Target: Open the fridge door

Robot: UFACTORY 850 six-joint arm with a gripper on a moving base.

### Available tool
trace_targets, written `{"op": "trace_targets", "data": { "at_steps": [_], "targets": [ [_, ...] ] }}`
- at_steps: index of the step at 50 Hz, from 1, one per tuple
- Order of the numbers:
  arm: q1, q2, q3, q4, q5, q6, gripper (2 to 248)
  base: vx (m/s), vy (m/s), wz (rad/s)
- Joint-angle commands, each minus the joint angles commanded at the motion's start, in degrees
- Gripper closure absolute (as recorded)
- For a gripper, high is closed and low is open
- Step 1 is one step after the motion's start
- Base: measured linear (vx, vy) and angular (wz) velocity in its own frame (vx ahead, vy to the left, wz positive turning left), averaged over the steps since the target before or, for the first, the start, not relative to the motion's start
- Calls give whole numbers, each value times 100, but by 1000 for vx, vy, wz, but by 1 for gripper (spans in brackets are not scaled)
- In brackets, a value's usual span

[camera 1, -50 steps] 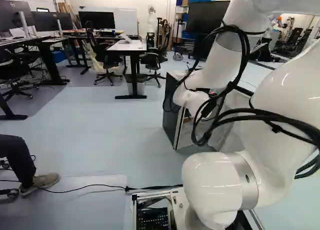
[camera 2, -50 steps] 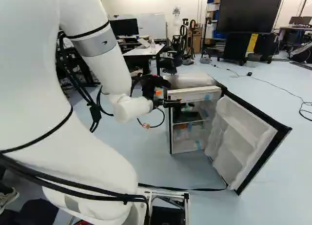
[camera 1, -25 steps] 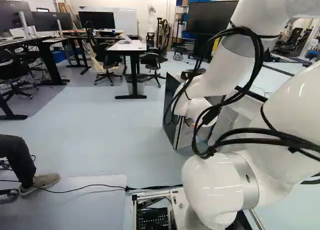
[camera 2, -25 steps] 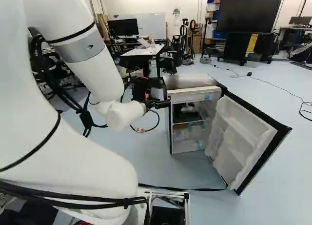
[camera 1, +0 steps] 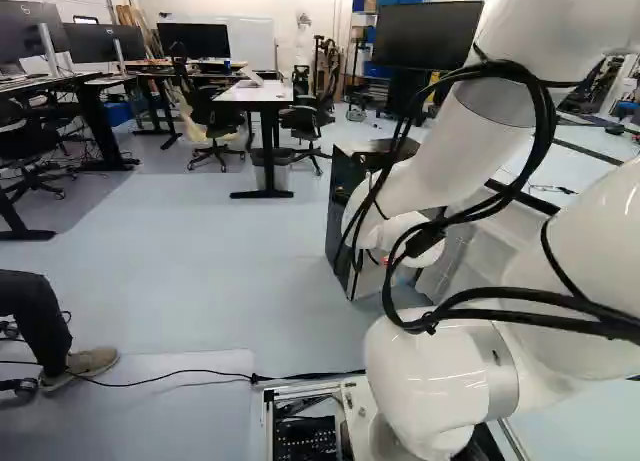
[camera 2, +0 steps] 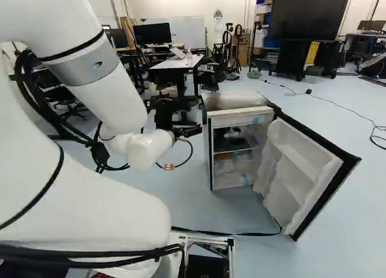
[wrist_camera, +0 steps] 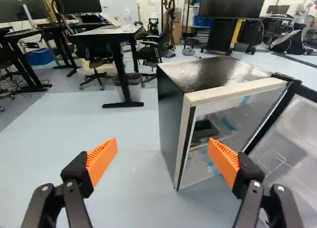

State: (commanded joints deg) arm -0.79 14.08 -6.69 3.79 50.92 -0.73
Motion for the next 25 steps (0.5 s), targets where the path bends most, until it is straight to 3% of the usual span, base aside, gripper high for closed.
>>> {"op": "trace_targets", "data": {
  "at_steps": [25],
  "targets": [
    [74, 178, 157, -352, -85, 68, 3, 0, 0, 0]
  ]
}}
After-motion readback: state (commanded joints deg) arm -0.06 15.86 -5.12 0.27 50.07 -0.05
